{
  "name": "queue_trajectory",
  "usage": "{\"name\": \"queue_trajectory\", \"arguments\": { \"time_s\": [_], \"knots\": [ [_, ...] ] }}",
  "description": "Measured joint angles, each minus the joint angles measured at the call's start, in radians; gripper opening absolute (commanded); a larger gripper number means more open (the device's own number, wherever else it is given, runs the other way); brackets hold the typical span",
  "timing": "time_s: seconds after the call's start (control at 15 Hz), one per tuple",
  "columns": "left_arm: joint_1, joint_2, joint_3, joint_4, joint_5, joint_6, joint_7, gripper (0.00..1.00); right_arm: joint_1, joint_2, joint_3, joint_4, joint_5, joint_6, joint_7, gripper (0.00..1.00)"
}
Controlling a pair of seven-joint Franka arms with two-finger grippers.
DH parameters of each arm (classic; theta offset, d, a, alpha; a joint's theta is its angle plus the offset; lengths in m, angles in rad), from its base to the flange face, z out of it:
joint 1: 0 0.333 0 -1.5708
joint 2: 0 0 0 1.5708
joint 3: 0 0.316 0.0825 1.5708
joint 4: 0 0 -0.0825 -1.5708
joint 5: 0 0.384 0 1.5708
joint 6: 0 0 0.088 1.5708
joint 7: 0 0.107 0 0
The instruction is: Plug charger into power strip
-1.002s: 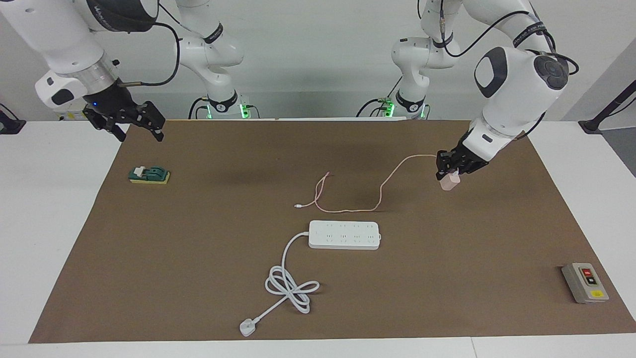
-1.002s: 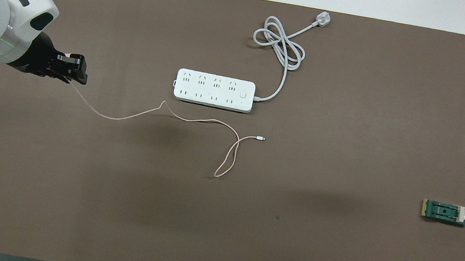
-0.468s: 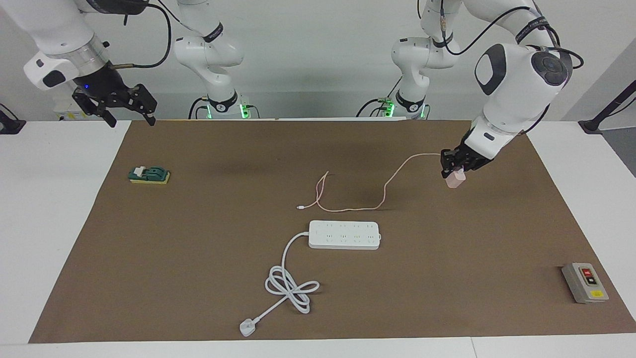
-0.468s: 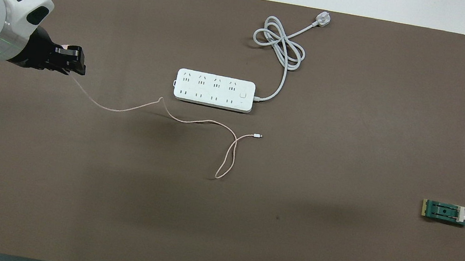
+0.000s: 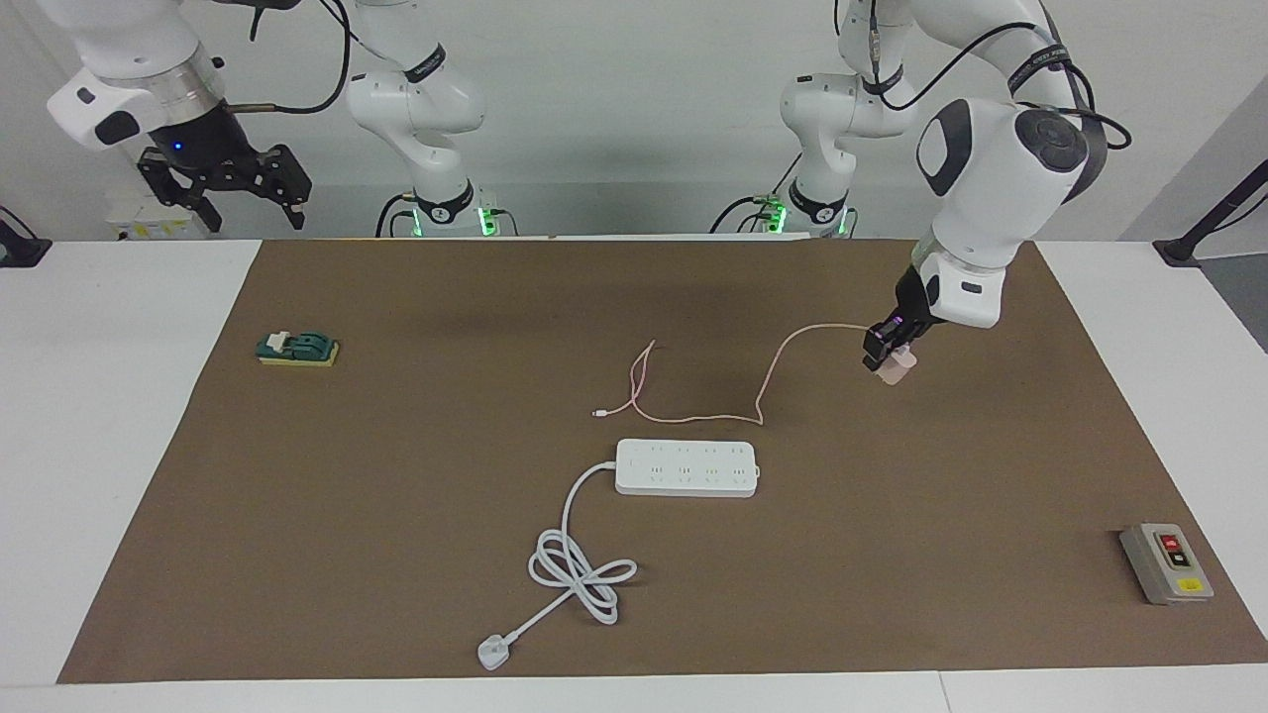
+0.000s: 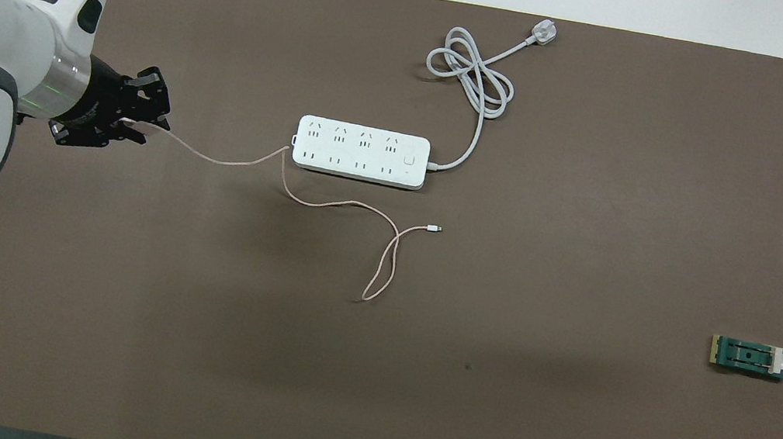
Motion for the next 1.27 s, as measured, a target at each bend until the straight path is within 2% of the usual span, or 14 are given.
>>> {"name": "queue_trajectory", "arguments": {
  "time_s": [0.4,0.67,0.87,1.07,1.27],
  "knots": [
    [-0.16,0.018,-0.007,-0.041,0.04,0.111,-0.524,0.0,-0.002,-0.016,0.0,-0.025,0.0,-0.001,-0.004,1.0],
    [-0.204,0.063,-0.006,-0.036,0.112,0.191,-0.793,0.0,-0.002,-0.02,0.0,-0.03,0.0,-0.001,-0.004,1.0],
    [-0.233,0.139,-0.006,0.024,0.138,0.223,-0.952,0.0,-0.002,-0.021,0.0,-0.03,0.0,-0.001,-0.004,1.0],
    [-0.263,0.229,-0.005,0.092,0.141,0.22,-1.033,0.0,-0.002,-0.021,0.001,-0.031,0.0,-0.001,-0.004,1.0],
    [-0.285,0.372,-0.002,0.245,0.145,0.19,-1.075,0.0,-0.002,-0.021,0.002,-0.031,0.0,-0.001,-0.004,1.0]
  ]
}}
